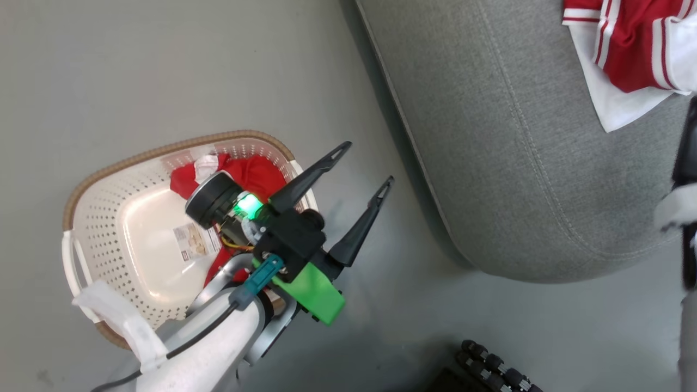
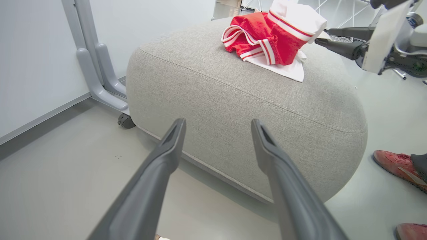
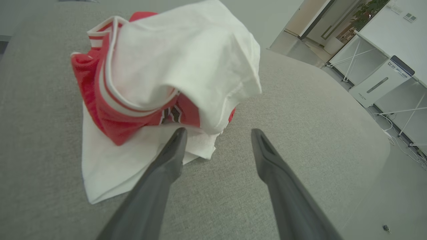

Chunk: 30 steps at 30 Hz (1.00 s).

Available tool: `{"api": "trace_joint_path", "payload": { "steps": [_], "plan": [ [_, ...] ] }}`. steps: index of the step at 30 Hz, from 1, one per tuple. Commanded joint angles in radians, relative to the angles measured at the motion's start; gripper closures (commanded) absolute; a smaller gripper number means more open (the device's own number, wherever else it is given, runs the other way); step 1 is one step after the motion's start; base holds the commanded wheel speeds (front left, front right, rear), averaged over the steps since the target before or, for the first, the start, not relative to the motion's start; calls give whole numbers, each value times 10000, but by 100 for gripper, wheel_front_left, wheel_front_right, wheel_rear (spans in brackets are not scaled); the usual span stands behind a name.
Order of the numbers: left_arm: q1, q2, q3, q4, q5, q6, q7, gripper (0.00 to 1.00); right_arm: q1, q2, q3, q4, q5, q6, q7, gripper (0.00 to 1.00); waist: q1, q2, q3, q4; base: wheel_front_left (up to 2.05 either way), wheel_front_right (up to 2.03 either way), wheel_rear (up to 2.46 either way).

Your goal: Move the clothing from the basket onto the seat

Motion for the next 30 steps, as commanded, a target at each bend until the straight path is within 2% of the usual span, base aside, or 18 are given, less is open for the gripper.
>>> {"api": "trace_joint_path", "payload": {
  "steps": [1,6,9,11,13,16,23,30],
  "plan": [
    [221,-71,109,137,-83,175,-317,0,521,208,50,-233,-2,-14,-16,0,-1,-1,-652,97,0,0,0],
    [932,-389,509,843,-464,630,-1537,0,2045,756,590,-990,324,-14,-16,0,-1,-1,-1663,332,0,0,0],
    [1473,-693,946,1469,-869,938,-2069,0,2742,944,1229,-1355,520,-14,-16,0,-1,-1,-2356,625,0,0,0],
    [1778,-985,1267,1830,-1130,980,-2243,0,3106,984,1783,-1574,623,-14,-16,0,-1,-1,-2782,916,0,0,0],
    [2061,-1289,1716,2123,-1357,904,-2311,0,3388,967,2236,-1844,711,-14,-16,0,-1,-1,-3201,1243,0,0,0],
    [2536,-1682,2447,2139,-1113,847,-2309,0,3624,905,3002,-2237,860,-14,-18,0,-1,-1,-3662,1629,0,0,0],
    [4009,-2568,4399,1975,19,440,-2299,0,4279,718,4759,-3113,1798,-14,-18,0,-1,-1,-4820,2767,0,0,0],
    [5416,-2904,6169,1234,571,301,-2299,0,4803,797,5362,-3533,2486,-14,-16,0,-1,-1,-5735,3367,0,0,0]
  ]
}}
